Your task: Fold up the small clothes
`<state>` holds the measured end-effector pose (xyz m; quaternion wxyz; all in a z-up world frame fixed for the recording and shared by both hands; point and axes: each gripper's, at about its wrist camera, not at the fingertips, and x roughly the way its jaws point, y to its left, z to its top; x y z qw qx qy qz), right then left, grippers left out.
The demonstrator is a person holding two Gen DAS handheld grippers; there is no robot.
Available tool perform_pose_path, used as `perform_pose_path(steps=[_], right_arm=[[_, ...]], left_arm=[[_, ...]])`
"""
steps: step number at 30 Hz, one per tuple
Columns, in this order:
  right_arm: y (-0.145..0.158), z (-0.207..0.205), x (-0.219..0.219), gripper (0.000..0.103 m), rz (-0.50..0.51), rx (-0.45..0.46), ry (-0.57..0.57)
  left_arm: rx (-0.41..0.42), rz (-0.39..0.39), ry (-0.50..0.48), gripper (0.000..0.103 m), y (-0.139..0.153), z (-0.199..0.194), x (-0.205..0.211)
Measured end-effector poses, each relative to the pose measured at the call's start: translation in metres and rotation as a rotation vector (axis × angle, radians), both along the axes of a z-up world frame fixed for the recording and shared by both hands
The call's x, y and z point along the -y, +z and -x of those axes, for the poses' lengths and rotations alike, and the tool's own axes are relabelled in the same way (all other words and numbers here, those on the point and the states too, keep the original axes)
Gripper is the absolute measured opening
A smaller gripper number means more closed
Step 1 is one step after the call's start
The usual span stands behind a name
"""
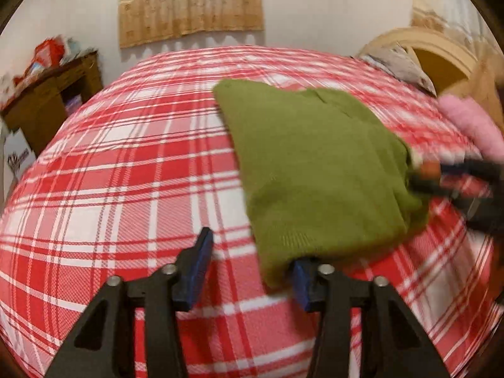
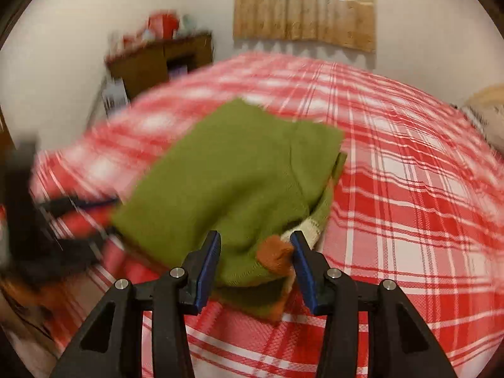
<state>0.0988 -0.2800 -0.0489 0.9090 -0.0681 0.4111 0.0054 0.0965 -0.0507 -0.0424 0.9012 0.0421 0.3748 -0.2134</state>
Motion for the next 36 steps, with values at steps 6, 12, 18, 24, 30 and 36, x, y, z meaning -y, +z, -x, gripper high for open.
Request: perform_pose_path(steps=[6,12,18,24,30,36], right_arm=[[-0.022,0.011,0.038,0.027,-0.227,-0.02,-0.102],[-0.016,0.03,0.048,0.021,-0.559,0.032,-0.108],[-0.054,0.054,0.075,0.02,-0.787,0.048,-0.229],[-0.047,0.063,0.068,0.023,-0.721,0.058,-0.249],[-0.013,0.092,0.066,0.025,-0.422,0.106,-0.365],[0.028,0.079,0.025,0.025,-0.289,0.211,-0.264]], left_arm=[[-0.021,0.061,-0.032,0.011,-0.01,0.0,-0.003],[0.003,0.145,0.003,0.01,0.003,-0.001,-0.024],[-0.038,0.078,-0.003,0.014,-0.014,-0.001,-0.02],[-0.017,-0.021,0.005,0.024,-0.006,0.008,-0.014],[0.068,-0.139,0.035,0.051,-0.001,0.019,-0.024],[0.08,-0.203,0.116,0.052,0.0,0.016,-0.045]])
